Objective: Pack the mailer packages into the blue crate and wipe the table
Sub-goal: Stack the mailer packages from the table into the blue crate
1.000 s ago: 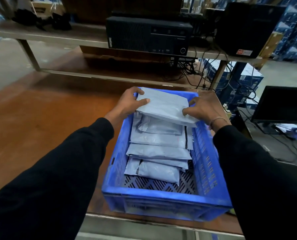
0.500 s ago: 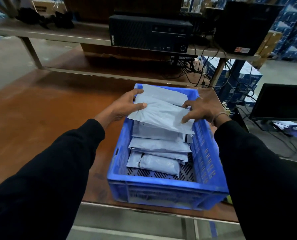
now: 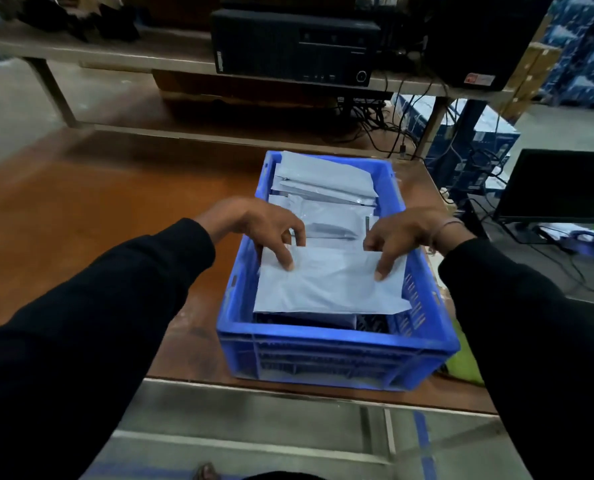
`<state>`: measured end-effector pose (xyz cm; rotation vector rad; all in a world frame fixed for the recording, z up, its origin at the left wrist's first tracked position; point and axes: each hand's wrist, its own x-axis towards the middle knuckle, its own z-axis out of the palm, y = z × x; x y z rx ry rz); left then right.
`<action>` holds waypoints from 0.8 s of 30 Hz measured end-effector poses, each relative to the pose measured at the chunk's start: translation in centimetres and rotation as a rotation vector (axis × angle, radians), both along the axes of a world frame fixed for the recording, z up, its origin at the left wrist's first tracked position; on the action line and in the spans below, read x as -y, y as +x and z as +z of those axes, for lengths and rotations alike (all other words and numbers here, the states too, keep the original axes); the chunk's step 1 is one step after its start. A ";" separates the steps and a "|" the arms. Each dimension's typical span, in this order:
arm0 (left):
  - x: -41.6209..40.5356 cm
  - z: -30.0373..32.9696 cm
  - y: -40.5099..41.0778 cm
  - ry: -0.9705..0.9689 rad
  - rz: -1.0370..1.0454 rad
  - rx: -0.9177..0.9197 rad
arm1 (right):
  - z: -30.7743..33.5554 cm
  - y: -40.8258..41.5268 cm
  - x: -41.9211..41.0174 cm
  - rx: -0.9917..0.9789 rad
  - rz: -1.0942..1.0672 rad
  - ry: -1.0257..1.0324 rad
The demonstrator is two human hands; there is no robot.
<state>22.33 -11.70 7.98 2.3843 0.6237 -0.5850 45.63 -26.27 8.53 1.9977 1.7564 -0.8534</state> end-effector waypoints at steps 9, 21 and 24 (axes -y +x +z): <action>1.3 -4.7 1.1 0.219 -0.232 -0.220 | -4.4 -2.1 0.8 0.025 0.128 -0.143; 3.9 -8.4 1.0 0.536 -0.319 -0.297 | -7.8 -4.8 2.3 0.287 0.148 0.093; 4.5 -7.5 0.9 0.712 -0.448 -0.197 | -6.8 -5.6 2.7 0.437 0.186 0.148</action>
